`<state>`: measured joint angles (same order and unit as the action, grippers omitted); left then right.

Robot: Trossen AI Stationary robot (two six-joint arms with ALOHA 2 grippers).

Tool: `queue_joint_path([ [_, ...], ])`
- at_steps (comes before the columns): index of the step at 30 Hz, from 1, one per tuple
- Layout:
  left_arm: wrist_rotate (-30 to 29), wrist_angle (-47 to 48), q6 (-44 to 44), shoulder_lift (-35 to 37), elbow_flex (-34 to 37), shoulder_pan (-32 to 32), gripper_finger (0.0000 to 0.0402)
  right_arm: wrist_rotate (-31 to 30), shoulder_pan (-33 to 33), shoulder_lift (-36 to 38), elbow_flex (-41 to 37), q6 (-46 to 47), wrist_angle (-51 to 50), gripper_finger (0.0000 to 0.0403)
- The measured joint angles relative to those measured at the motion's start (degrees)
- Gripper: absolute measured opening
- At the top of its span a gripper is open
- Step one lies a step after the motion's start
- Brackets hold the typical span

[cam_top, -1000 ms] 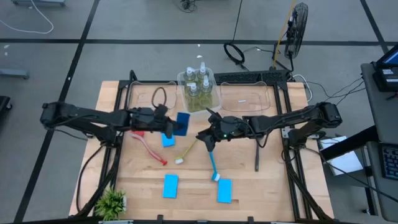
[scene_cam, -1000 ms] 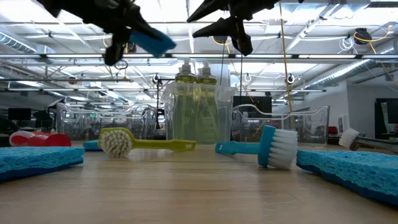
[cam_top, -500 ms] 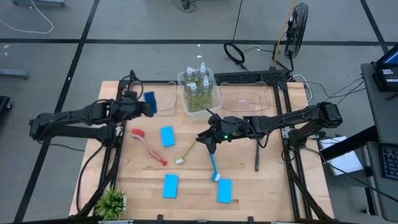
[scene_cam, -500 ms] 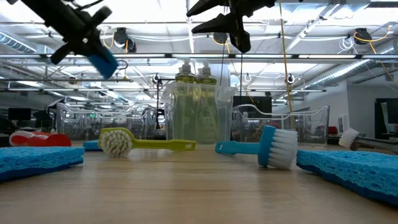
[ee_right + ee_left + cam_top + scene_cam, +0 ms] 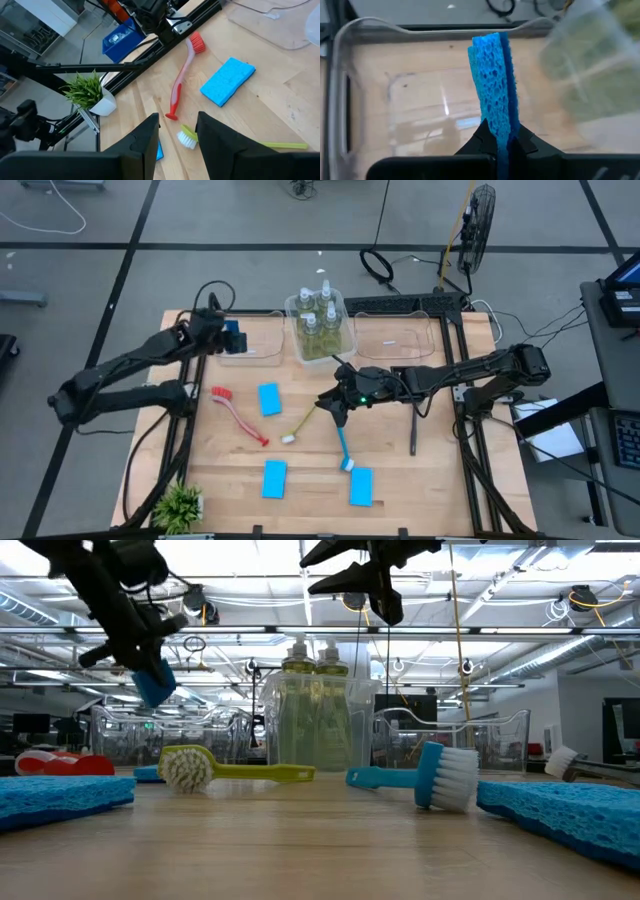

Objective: Pick & Place Kitchen Sink Supplies
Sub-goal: Put the blue sponge into the left transparent bin

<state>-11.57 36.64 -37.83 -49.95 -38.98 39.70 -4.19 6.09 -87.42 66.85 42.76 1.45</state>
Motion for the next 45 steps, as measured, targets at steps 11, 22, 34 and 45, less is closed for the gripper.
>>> queue_joint_path([
  [11,4.5,0.0,8.6,-9.9,0.0,10.6,0.0008,-0.2,0.0,0.0,0.0,0.1,0.0,0.0121],
  [22,2.0,-0.9,10.5,-15.2,0.0,11.5,0.0019,-1.7,-0.1,0.0,0.0,1.5,0.0,0.0121],
  [34,0.8,-0.9,13.7,-15.3,0.0,11.5,0.0058,-1.8,-0.1,0.0,0.0,2.0,0.0,0.0121],
  [45,-0.5,-0.9,14.2,-15.3,0.0,11.3,0.0161,-1.8,-0.1,0.0,0.0,2.0,0.0,0.0121],
])
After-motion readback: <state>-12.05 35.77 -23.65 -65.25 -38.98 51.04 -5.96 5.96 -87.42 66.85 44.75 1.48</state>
